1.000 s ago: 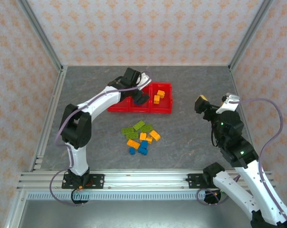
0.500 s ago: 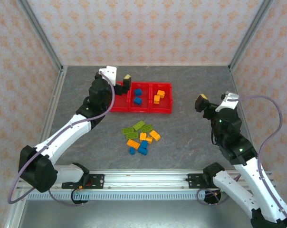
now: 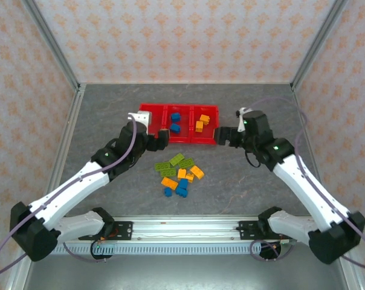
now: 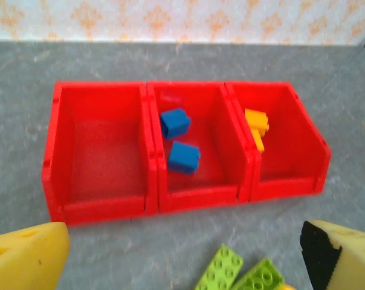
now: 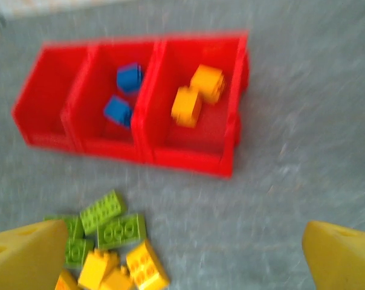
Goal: Sort the legos into containers by color
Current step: Pick up the lego from the bottom-center of the table.
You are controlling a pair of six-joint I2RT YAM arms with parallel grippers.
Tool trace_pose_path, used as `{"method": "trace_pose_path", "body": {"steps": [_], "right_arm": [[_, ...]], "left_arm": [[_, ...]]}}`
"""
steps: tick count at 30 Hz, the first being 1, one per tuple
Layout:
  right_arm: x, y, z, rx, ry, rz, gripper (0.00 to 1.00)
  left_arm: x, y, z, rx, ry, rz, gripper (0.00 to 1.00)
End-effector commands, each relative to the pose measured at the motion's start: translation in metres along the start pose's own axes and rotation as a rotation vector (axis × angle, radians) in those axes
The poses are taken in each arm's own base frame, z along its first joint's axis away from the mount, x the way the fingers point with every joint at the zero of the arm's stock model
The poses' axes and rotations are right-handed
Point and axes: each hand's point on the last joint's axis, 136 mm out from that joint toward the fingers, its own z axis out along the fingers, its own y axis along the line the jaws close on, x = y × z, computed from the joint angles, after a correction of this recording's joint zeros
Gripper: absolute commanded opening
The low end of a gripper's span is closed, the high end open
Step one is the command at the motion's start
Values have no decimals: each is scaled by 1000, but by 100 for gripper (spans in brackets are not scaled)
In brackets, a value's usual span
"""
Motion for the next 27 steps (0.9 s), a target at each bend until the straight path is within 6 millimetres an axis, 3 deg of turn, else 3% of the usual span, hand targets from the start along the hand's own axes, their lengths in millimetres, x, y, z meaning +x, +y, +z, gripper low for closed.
{"method": "trace_pose_path", "body": {"steps": [1,5,9,12,16,20,22,27], "right_arm": [[45,14,18,-98,199,-1,96],[78,22,40,-65,319,-104,95],[115,28,54,26,405,-359,97],[124,29,64,43,388,-503,98],[129,37,69,-51,313,-613,98],[132,47,68,-145,238,-736,100],[143,50,70,-201,262,-801,100],[159,42,85,-192,312,-864,99]], "left_arm": [[40,14,-18,-16,126,-76,99],[57,19,-34,6,171,-67,99],[60,26,-46,-3,166,-80,99],[62,24,-51,29,152,-101,99],[55,50,-65,-76,69,-159,99],[51,33,-79,82,1,-161,99],[47,21,-86,169,-23,-145,99],[52,22,-84,173,-25,-147,99]]}}
